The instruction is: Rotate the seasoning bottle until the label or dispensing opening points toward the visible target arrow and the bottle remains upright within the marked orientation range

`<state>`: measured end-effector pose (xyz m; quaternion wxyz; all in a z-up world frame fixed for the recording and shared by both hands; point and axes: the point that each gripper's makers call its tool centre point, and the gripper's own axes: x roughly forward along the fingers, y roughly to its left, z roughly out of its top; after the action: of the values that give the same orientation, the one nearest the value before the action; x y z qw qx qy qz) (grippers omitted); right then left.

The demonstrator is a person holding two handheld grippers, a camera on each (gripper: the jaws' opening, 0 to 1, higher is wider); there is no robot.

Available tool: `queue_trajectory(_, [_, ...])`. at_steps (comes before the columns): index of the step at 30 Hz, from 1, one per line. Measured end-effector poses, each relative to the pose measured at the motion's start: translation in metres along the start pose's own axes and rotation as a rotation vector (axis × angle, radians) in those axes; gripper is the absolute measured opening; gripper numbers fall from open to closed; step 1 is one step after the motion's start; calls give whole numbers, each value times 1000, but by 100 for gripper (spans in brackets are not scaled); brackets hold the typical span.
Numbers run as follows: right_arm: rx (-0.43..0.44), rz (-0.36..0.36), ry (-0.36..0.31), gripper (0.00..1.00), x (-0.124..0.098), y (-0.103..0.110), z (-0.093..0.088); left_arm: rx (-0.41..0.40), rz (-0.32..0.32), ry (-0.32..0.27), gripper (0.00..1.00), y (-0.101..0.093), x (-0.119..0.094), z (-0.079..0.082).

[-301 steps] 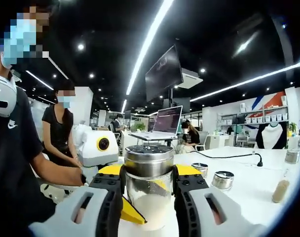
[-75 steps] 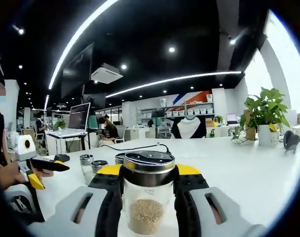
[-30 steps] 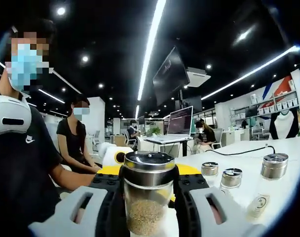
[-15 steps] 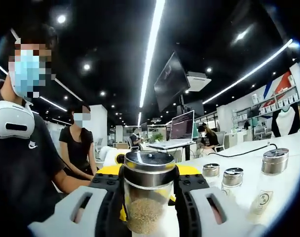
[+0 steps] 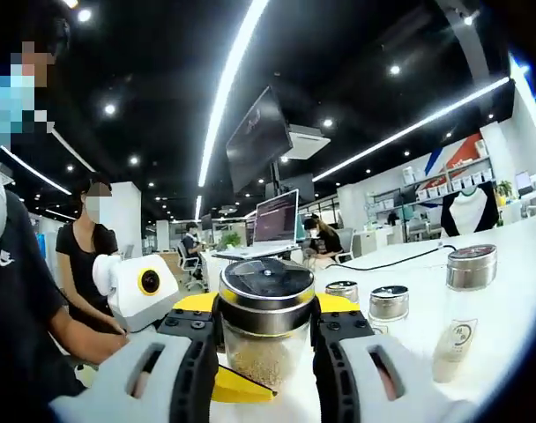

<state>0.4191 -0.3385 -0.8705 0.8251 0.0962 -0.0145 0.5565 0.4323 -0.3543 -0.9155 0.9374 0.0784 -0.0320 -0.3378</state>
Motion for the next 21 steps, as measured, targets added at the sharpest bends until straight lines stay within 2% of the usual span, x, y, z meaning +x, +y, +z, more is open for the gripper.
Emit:
queue_trajectory(3, [16,-46,4,37,2,-2,0,13,48,-2,42,5,0,0])
queue_trajectory(6, [-25,-85,7,38,4,0,-2,52,90,-2,42,6,-1,0])
queue_trajectory(12, [-2,-124,-1,38,5,-4,-4,97,137,-3,42,6,-2,0])
queue_trajectory(15, [-16,-124,13,37,1,-7,-1,96,107,-6,42,6,1,0])
queue_trajectory(17, [-30,-108,8,37,-1,-7,1,50,42,-31,42,1,2,4])
queue_trajectory(20, [-51,-90,28,37,-2,-7,1,19,-17,-29,41,-3,2,3])
queue_trajectory(21, [-60,-79,36,37,-4,-7,2,8,-63,-36,41,-6,2,3])
